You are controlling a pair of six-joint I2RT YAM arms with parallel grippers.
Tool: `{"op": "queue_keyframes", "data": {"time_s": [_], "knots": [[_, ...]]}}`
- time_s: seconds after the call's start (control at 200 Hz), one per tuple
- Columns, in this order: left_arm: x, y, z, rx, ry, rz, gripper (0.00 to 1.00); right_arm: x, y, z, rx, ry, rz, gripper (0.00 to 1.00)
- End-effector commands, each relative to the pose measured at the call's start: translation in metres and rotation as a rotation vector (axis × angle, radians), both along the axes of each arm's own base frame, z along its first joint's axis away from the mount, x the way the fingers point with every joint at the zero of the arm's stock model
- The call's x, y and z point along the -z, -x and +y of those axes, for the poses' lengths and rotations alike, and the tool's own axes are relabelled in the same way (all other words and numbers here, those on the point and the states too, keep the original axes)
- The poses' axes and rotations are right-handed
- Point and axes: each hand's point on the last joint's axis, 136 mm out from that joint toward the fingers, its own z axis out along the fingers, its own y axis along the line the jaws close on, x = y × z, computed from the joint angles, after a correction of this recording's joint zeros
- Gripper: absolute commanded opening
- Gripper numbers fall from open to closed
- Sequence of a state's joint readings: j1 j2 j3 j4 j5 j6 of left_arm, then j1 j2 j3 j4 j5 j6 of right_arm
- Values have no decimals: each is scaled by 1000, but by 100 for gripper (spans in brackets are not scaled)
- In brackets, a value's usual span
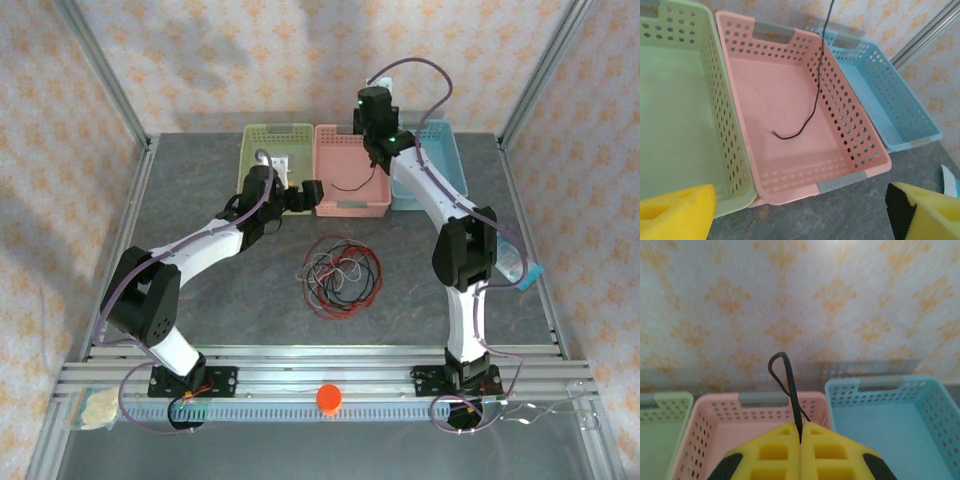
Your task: Untangle the cables
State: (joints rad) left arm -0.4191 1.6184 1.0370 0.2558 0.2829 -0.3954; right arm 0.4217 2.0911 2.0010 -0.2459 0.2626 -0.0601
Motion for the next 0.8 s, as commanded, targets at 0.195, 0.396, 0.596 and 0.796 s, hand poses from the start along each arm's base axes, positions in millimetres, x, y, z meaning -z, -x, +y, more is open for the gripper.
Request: {"op": "queue_keyframes", "data": {"time_s": [0.195, 0.396, 0.596, 0.796], "knots": [[15, 7, 2, -20, 21, 36, 89, 85, -7, 21, -73, -40, 177, 0], [27, 12, -2, -13, 2, 68, 89, 146, -2, 34, -128, -49, 317, 0], [41, 23, -12, 0, -12, 89, 89, 185, 9, 45, -181, -74, 427, 0], [50, 35, -18, 2, -6, 102, 89, 191, 20, 53, -228, -117, 464, 15]]}}
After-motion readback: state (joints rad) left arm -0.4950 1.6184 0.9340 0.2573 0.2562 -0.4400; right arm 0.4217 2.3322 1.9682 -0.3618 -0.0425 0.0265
